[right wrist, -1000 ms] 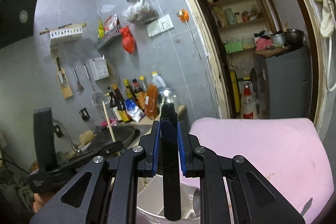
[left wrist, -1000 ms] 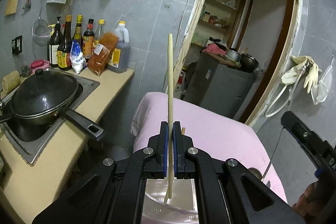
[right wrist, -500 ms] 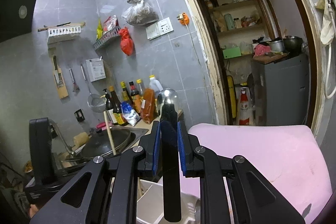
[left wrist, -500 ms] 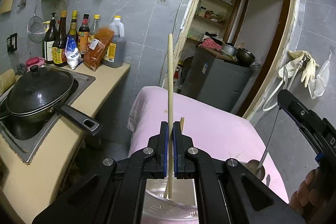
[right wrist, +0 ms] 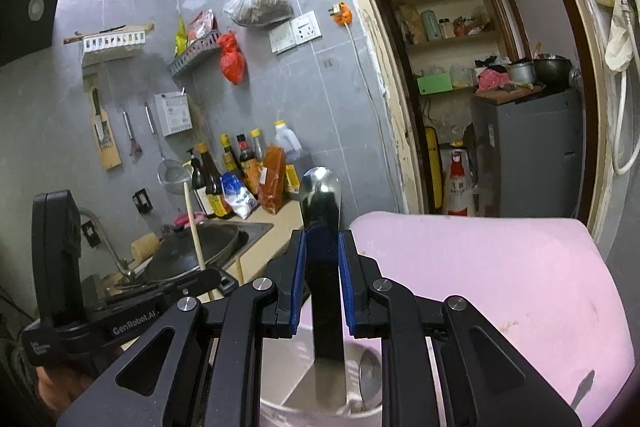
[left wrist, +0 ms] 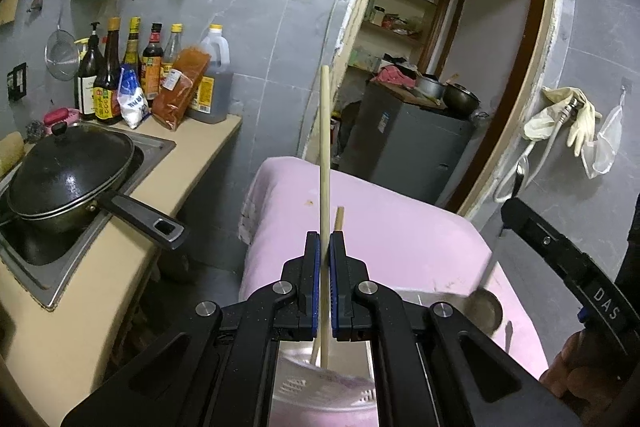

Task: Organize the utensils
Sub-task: 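Release the chopstick from the left tool while the right tool drops the knife into the holder, then move both tools back toward the steel fork and remaining utensils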

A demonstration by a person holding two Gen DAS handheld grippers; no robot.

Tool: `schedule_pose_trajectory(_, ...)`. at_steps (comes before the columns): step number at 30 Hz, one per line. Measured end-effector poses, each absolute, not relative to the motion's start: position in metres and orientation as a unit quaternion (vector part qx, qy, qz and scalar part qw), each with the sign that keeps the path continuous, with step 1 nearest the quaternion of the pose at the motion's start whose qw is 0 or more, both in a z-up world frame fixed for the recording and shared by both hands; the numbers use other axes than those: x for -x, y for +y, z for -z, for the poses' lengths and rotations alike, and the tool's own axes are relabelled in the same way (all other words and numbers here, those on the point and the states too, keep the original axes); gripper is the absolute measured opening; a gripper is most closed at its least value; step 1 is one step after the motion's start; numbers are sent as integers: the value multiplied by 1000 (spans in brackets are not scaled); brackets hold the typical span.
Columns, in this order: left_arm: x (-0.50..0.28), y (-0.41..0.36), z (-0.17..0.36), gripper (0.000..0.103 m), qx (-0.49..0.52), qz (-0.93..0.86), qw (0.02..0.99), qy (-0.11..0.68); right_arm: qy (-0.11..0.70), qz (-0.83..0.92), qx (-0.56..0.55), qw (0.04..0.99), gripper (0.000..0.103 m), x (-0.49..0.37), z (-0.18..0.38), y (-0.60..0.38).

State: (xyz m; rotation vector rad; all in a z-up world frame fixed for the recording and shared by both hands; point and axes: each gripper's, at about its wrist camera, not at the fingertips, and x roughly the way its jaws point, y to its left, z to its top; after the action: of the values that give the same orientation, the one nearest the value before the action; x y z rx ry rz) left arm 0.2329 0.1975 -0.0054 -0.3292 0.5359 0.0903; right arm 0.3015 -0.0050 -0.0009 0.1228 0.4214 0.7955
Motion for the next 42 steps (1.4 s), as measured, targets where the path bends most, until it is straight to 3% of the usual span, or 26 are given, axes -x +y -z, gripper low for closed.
schedule_pose_trajectory(4, -229, 196, 10, 4, 165, -30, 946, 277, 209, -384, -55, 897, 15, -296, 1, -13)
schedule_pose_trajectory(6, -226, 195, 11, 10, 169, -25, 944, 281, 210, -382, -56, 898, 17, -292, -2, -19)
schedule_pose_trajectory(8, -222, 194, 11, 25, 174, -20, 944, 279, 208, -376, -58, 901, 26, -289, -6, -26)
schedule_pose_trajectory(11, -217, 189, 6, 28, 178, -14, 945, 273, 204, -361, -60, 908, 31, -284, -11, -42)
schedule_pose_trajectory(13, -216, 184, 4, 33, 175, -13, 946, 274, 204, -345, -60, 914, 43, -281, -12, -53)
schedule_pose_trajectory(15, -215, 177, -1, 45, 172, -9, 948, 268, 202, -327, -66, 921, 57, -279, -14, -68)
schedule_pose_trajectory(20, -211, 151, -13, 73, 153, -3, 957, 246, 193, -277, -66, 939, 80, -270, -19, -105)
schedule_pose_trajectory(23, -210, 131, -17, 81, 139, 2, 961, 238, 193, -247, -56, 948, 89, -264, -19, -125)
schedule_pose_trajectory(25, -209, 117, -18, 85, 124, 1, 965, 233, 190, -227, -49, 954, 102, -258, -17, -140)
schedule_pose_trajectory(30, -204, 82, -12, 87, 85, 9, 970, 226, 198, -186, -25, 962, 103, -250, -11, -169)
schedule_pose_trajectory(42, -193, 21, 34, 87, 59, 30, 954, 292, 253, -150, 1, 956, 103, -249, 24, -221)
